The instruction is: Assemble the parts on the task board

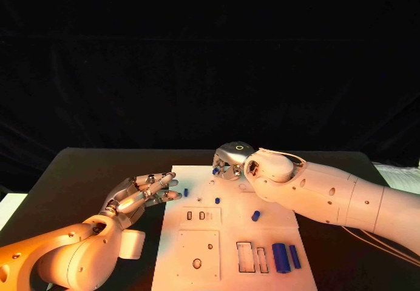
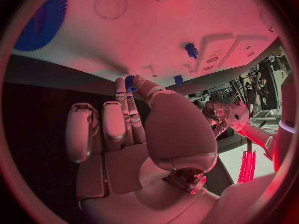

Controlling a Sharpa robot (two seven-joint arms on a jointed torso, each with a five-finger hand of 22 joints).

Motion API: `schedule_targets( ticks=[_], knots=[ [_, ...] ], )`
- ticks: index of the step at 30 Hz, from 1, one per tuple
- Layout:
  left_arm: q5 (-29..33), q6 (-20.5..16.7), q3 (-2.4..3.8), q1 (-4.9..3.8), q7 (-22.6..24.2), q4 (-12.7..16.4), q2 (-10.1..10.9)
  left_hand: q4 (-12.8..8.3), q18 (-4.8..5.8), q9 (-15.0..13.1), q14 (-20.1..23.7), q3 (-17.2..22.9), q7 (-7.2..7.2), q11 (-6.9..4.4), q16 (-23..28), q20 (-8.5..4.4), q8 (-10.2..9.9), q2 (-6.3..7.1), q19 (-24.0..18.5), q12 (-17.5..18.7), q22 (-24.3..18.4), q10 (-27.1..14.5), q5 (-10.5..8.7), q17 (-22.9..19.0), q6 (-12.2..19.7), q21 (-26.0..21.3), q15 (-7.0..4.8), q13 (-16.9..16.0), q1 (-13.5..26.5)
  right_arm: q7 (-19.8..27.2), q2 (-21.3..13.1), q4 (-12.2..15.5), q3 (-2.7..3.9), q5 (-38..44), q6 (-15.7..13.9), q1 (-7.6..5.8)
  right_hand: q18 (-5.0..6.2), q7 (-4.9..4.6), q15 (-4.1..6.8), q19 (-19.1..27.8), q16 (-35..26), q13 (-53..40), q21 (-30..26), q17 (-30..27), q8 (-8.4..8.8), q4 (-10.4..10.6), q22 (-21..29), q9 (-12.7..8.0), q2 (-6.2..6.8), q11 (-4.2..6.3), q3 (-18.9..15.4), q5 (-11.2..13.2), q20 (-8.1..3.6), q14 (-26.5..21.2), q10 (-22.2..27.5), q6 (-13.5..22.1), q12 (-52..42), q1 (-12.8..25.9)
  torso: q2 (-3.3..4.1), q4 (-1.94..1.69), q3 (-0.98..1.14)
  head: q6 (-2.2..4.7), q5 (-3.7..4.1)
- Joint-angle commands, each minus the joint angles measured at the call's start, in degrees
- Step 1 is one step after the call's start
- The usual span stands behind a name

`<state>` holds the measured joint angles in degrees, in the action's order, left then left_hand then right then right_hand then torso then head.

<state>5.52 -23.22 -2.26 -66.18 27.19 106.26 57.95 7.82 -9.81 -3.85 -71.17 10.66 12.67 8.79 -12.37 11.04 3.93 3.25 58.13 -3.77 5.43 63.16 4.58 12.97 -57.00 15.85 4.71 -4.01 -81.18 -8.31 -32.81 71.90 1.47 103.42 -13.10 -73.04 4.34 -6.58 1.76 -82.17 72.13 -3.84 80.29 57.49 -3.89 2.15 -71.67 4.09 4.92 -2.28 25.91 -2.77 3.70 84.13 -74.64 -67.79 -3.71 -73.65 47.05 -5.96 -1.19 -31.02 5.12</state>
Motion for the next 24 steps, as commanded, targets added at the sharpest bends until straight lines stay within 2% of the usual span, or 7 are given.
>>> schedule_targets(
  ticks=[1,5,11,12,15,19,24],
  knots=[
    [0.04,0.92,0.04,-0.08,0.20,0.01,-0.15,-0.36,-0.70,0.09,0.06,0.05,-0.03,0.06,0.23,0.37,-0.30,-0.27,0.05,0.21,-0.07,-0.29,-0.27,0.05,0.49,-0.15,0.31,0.06,0.16,-0.86,0.23,-0.25,-0.03,0.90,1.49,0.06,-0.72,0.40,0.17,-0.15,0.23,0.12,0.19,-0.10,-0.03,0.41,0.04,1.41,0.15,-0.44,-0.17,-0.10,0.20,1.58,0.42,-0.43,0.29,0.00,0.07,-0.04,-0.04,0.08,0.08],
    [0.04,0.98,0.04,-0.08,0.28,0.00,-0.18,-0.36,-0.70,0.09,0.06,0.05,-0.03,0.06,0.23,0.37,-0.30,-0.27,0.05,0.21,-0.07,-0.29,-0.27,0.05,0.49,-0.15,0.31,0.06,0.16,-1.16,0.48,-0.92,-0.04,0.69,0.26,0.06,-0.56,-0.67,-0.69,0.46,-0.27,0.31,-0.33,-1.12,0.51,1.32,0.95,0.91,1.17,-1.40,-0.46,-0.08,0.53,1.26,3.19,1.93,0.39,0.37,0.09,-0.09,-0.06,0.07,0.17],
    [0.04,0.98,0.04,-0.09,0.38,-0.07,-0.15,-0.43,-0.69,0.09,0.09,0.03,0.02,0.11,0.28,0.39,-0.31,-0.23,0.04,0.21,-0.10,-0.43,-0.29,0.12,0.63,-0.17,0.34,0.06,0.18,-1.21,0.72,-1.41,-0.07,0.24,-2.03,0.06,1.09,-3.02,-2.67,5.05,-3.68,0.42,-5.65,-6.65,0.55,2.63,10.12,-0.64,5.42,-3.75,-4.58,-0.05,1.98,-0.14,11.30,10.49,0.42,1.47,0.13,-0.12,-0.04,0.03,0.01],
    [0.04,0.98,0.04,-0.09,0.38,-0.07,-0.15,-0.45,-0.69,0.09,0.10,0.02,0.04,0.12,0.29,0.39,-0.31,-0.22,0.04,0.21,-0.10,-0.46,-0.29,0.14,0.66,-0.18,0.35,0.06,0.20,-1.17,0.73,-1.43,-0.07,0.20,-2.34,0.06,1.27,-3.06,-2.81,5.52,-4.18,0.23,-6.33,-7.29,0.40,3.25,10.98,-0.41,5.04,-4.16,-6.09,0.08,2.47,-0.34,12.67,11.77,0.11,0.79,0.13,-0.13,-0.04,0.03,0.01],
    [0.04,0.98,0.04,-0.09,0.38,-0.08,-0.13,-0.45,-0.69,0.09,0.10,0.02,0.04,0.12,0.29,0.39,-0.31,-0.22,0.04,0.21,-0.10,-0.46,-0.29,0.14,0.66,-0.18,0.35,0.06,0.20,-1.01,0.57,-1.20,-0.08,0.13,-3.23,0.06,1.48,-3.18,-3.05,5.65,-4.28,0.15,-6.76,-7.46,0.30,3.88,11.50,-0.32,4.79,-3.88,-7.86,0.10,2.64,-0.22,12.93,12.15,-0.08,-0.38,0.16,-0.11,-0.04,0.07,0.01],
    [0.04,0.96,0.04,-0.09,0.37,-0.06,-0.02,-0.47,-0.68,0.09,0.11,0.01,0.06,0.14,0.31,0.40,-0.32,-0.20,0.04,0.21,-0.11,-0.52,-0.30,0.17,0.72,-0.19,0.36,0.06,0.22,-0.83,-0.34,-0.06,-0.08,0.09,-4.24,0.06,1.37,-3.08,-2.90,5.21,-4.22,-0.07,-6.50,-7.43,0.01,4.21,10.99,-0.14,3.97,-3.77,-8.33,-0.01,2.67,-0.07,11.57,11.36,-0.78,-1.55,0.18,0.02,0.00,0.16,0.05],
    [0.04,0.89,0.04,-0.10,0.34,0.07,0.33,-0.47,-0.68,0.09,0.11,0.01,0.06,0.14,0.31,0.40,-0.32,-0.20,0.04,0.21,-0.11,-0.52,-0.30,0.17,0.72,-0.19,0.36,0.06,0.22,-1.00,-4.07,3.77,-0.04,-0.92,-5.42,0.06,0.92,-2.76,-2.43,3.80,-3.04,-0.45,-5.04,-5.59,-0.34,4.80,8.53,0.06,3.30,-3.18,-8.58,-0.03,2.34,0.47,8.42,9.72,-2.09,-2.48,0.18,0.25,0.05,0.37,0.22]
  ],
)
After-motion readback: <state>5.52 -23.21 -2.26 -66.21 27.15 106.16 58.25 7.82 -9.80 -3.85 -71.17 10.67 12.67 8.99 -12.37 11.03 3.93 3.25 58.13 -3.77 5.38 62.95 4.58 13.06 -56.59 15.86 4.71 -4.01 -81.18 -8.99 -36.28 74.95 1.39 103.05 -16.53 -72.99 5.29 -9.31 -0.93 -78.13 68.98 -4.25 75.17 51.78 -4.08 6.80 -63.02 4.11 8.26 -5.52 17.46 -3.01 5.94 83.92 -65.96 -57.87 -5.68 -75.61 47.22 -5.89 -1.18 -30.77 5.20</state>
